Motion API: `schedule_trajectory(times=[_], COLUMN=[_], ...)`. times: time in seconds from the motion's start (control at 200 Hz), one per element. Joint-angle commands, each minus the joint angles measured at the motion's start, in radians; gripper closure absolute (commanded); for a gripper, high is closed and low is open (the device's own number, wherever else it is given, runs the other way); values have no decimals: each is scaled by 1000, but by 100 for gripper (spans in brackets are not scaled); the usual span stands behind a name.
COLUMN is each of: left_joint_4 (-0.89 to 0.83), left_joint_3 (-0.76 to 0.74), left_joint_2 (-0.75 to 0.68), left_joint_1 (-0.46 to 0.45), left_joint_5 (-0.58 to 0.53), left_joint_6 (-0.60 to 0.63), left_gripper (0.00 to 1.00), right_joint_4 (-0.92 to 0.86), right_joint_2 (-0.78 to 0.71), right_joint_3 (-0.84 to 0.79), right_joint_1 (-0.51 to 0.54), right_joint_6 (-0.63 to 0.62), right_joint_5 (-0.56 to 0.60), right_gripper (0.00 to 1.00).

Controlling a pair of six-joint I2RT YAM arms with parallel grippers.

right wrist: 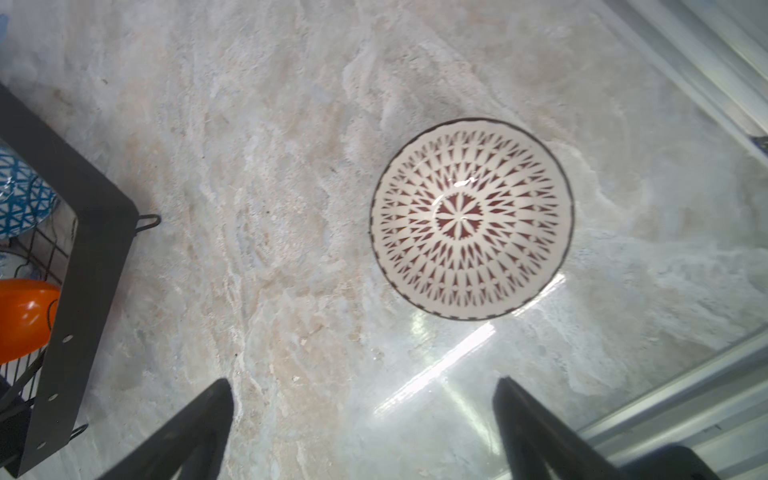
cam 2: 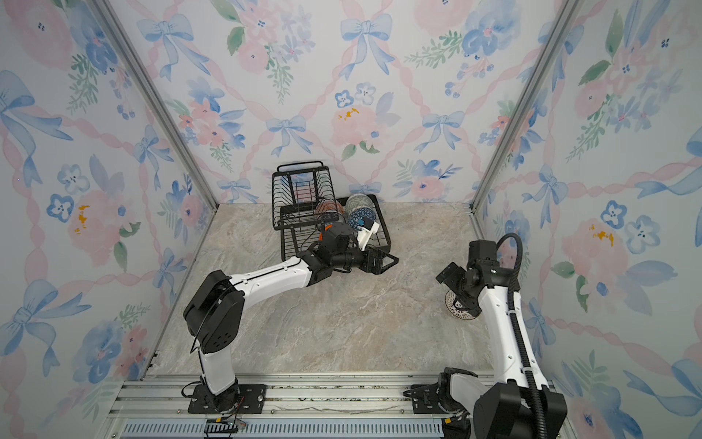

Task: Load the bowls into the dish rack
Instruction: 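Lower the right gripper onto the white maroon-patterned bowl rim and grip it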

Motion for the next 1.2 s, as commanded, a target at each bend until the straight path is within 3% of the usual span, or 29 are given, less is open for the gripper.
schedule_trajectory(times=[0.0,0.1,0.39,1.0,1.195], left_joint_4=[-6,-24,-65,-235,-271], left_joint_3=[-17,-27,-19,-1,3], left_joint_2=[-25,-31,-5,-45,-54], left_joint_1=[-3,-8,-18,-22,-7], left_joint_5=[33,23,33,-51,-78], left_joint_6=[-19,-21,-57,10,15], left_gripper=[2,2,2,2,2], right_joint_4=[-62,-33,104,272,270], right_joint_2=[-24,1,98,302,344], right_joint_3=[-34,-43,-136,-192,-145], right_joint_1=[-97,-109,-236,-244,-141], right_joint_6=[-95,-109,-116,-174,-205], right_joint_5=[39,98,15,-50,-2], right_gripper=[2,3,14,71,91])
